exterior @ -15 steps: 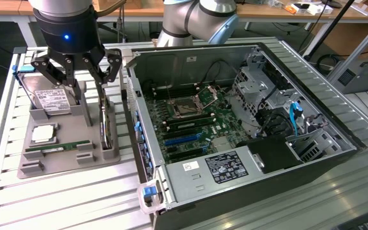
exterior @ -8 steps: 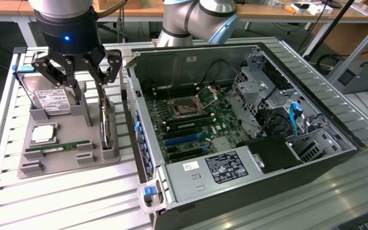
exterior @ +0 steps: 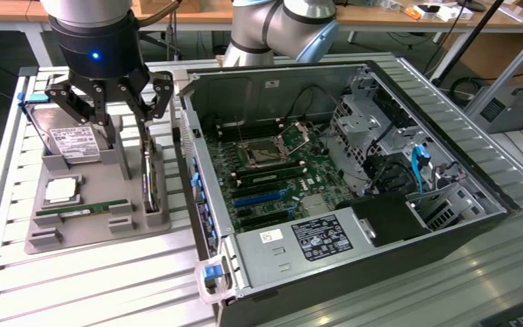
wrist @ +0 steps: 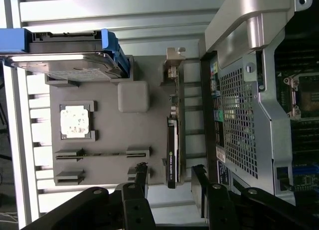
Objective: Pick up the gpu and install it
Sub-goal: 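Pick up the gpu and move the gpu toward the slot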
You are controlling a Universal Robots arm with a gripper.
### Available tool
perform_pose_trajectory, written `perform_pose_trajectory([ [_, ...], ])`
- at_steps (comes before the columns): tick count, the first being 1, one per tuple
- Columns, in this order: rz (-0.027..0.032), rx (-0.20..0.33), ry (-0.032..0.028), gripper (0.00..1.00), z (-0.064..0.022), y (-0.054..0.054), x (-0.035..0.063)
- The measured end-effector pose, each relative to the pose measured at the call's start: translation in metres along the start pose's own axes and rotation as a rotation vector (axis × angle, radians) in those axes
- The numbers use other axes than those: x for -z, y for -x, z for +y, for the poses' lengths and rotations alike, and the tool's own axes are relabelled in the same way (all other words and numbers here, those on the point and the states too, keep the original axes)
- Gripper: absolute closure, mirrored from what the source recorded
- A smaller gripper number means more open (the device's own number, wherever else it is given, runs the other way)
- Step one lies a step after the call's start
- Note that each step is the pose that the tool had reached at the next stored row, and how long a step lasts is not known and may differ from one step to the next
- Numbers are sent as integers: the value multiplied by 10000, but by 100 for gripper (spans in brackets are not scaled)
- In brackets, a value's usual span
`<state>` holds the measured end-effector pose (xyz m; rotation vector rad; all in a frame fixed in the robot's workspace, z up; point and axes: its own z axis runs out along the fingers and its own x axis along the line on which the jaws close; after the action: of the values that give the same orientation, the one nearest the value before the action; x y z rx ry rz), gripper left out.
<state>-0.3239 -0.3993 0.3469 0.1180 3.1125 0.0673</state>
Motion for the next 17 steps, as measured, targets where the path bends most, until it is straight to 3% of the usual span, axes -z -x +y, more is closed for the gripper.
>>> perform_pose_trajectory([
  [17, 0, 0, 1, 52, -2, -1, -38],
])
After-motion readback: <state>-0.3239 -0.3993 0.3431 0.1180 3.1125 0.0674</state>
